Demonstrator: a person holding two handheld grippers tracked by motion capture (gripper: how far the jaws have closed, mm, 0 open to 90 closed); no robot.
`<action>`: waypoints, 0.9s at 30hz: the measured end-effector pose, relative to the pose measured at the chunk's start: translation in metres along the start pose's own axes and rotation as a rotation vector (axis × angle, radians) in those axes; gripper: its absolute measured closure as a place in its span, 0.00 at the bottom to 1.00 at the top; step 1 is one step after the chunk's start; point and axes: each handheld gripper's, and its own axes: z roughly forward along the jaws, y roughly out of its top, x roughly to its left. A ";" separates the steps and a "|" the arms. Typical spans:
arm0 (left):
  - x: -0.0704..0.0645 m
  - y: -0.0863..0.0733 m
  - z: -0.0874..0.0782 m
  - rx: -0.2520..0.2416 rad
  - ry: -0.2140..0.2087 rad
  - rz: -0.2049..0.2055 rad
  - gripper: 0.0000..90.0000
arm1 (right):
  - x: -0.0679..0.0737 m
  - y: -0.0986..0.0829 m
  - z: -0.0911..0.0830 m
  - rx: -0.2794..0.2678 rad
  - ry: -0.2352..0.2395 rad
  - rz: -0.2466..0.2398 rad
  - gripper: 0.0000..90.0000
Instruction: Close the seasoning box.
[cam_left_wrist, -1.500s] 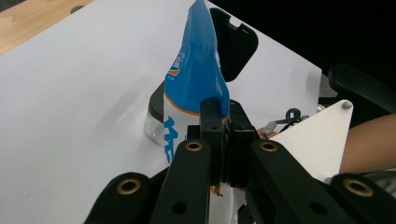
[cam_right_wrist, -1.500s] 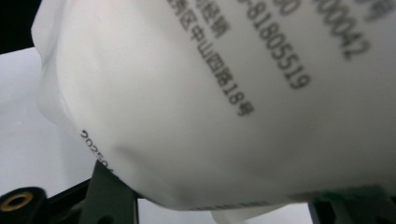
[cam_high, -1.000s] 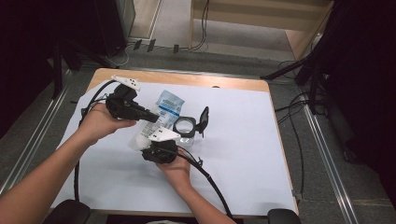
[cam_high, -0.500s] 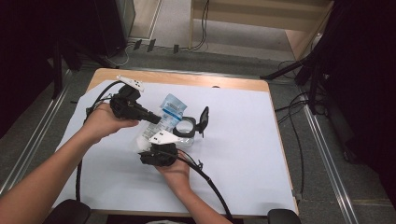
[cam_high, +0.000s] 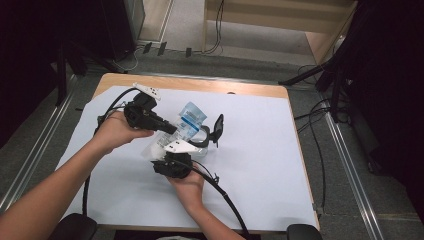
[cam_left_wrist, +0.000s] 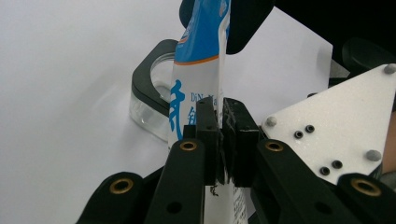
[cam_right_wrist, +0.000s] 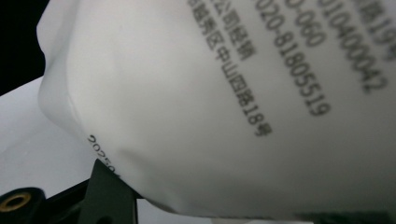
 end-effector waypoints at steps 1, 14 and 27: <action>0.000 0.000 0.000 -0.001 0.003 0.002 0.96 | -0.001 0.000 0.000 -0.001 -0.003 0.001 0.52; 0.006 0.002 0.004 0.006 0.015 -0.027 1.00 | 0.002 0.002 -0.001 0.008 0.019 -0.003 0.47; 0.007 0.004 0.009 0.010 0.010 -0.028 0.97 | -0.002 0.002 0.001 0.002 0.034 0.072 0.52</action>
